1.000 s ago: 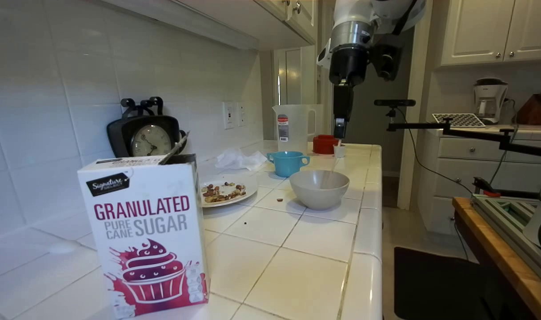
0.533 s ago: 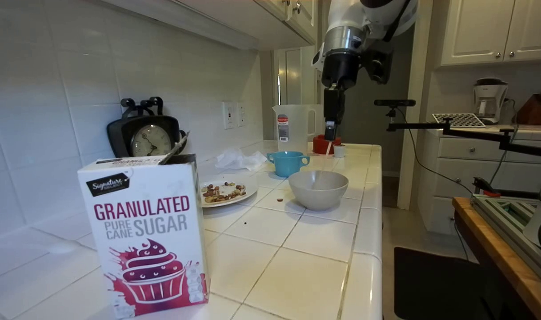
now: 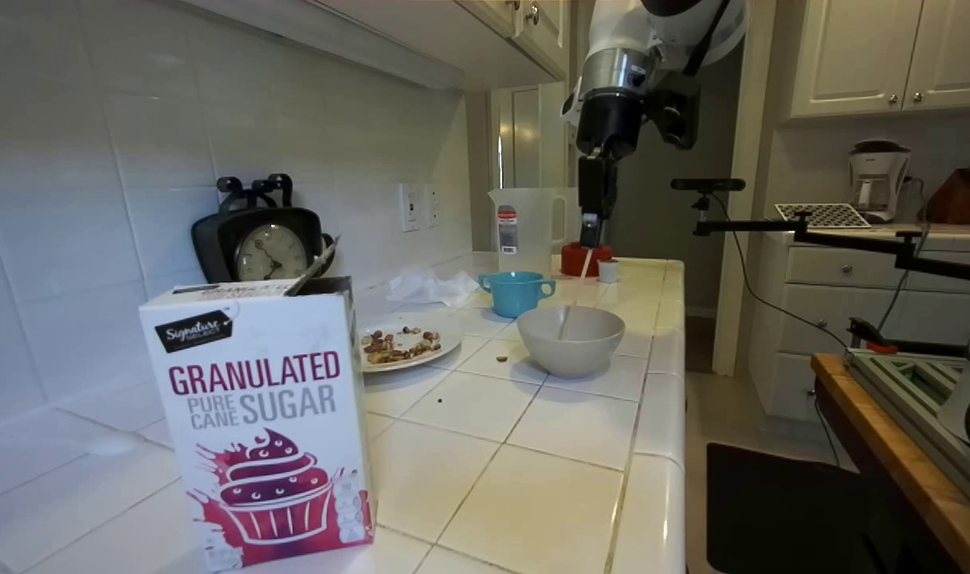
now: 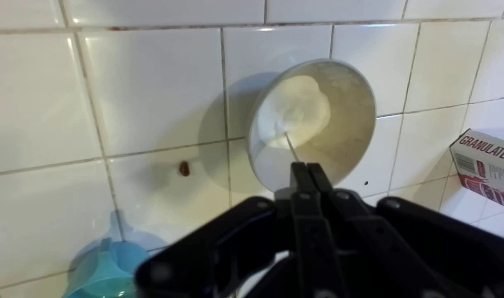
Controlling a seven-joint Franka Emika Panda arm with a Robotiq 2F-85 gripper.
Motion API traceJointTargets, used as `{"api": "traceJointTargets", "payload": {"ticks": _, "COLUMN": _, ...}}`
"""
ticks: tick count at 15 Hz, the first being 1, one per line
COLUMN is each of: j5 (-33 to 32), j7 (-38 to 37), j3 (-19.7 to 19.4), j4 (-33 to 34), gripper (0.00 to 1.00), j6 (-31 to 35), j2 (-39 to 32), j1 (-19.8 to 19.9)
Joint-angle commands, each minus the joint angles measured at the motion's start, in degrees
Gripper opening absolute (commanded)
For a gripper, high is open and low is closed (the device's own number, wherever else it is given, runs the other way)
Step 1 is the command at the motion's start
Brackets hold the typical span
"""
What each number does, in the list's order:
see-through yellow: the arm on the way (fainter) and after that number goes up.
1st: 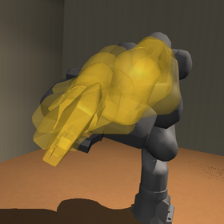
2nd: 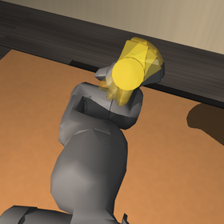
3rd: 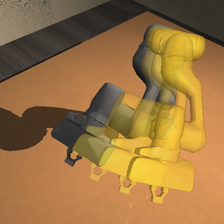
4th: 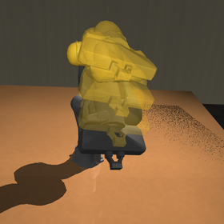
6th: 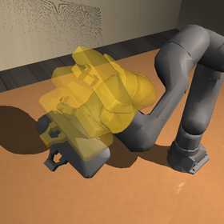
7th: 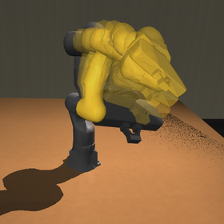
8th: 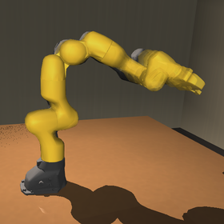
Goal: Use the straw to stir in the brown bowl
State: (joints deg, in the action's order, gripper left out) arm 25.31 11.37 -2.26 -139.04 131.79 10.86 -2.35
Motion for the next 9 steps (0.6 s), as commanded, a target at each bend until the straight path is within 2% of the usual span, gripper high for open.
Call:
{"api": "traceJointTargets", "payload": {"ticks": 1, "j5": 0.8, "j7": 1.1, "j3": -0.8, "j4": -0.7, "gripper": 0.01, "j6": -1.0, "j2": 3.0, "j1": 0.1}}
{"api": "traceJointTargets", "payload": {"ticks": 9, "j5": 2.5, "j7": 1.1, "j3": -4.4, "j4": 0.1, "gripper": 0.01, "j6": -0.5, "j2": 8.2, "j1": 0.3}}
